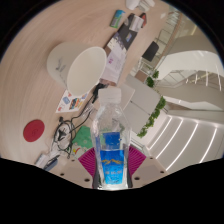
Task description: Pour water
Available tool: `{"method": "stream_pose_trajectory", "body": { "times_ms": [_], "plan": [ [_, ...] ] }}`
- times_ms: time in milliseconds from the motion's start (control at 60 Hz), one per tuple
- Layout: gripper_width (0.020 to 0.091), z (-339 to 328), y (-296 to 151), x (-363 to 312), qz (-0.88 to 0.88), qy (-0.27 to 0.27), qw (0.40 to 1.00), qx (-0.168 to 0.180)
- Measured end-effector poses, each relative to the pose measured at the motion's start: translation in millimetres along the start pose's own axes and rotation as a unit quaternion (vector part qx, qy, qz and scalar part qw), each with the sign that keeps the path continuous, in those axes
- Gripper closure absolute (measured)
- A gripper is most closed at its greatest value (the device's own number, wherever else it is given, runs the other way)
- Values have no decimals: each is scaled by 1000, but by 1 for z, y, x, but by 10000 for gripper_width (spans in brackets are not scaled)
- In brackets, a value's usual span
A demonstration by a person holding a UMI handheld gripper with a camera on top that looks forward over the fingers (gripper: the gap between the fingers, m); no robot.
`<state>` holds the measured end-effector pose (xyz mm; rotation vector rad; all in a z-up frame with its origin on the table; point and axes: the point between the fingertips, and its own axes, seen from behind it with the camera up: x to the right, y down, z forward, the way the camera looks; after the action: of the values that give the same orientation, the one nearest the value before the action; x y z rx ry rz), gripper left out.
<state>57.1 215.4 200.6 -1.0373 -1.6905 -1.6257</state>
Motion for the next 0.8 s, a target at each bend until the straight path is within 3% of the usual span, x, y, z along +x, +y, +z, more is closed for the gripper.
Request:
{"method": "stream_pose_trajectory", "body": {
  "times_ms": [117, 283, 300, 383, 483, 517, 533, 550, 583, 717, 800],
  "plan": [
    [722, -3, -6, 7, -108, -14, 994, -4],
    [719, -3, -8, 13, -118, -44, 992, -16],
    [742, -2, -8, 12, -109, -49, 993, -17],
    [721, 0, -1, 12, -26, -65, 997, -33],
    [719, 5, 5, 32, 190, -75, 978, -37],
    [719, 6, 13, 47, 282, -63, 956, -40],
    [756, 6, 18, 53, 328, -59, 942, -38],
    [712, 8, 21, 58, 372, -54, 926, -34],
    [702, -5, 28, 67, 462, -26, 886, -28],
    [652, 8, 37, 54, 710, -62, 701, 36],
    [653, 6, 38, 10, 827, -71, 555, 55]
  ]
}}
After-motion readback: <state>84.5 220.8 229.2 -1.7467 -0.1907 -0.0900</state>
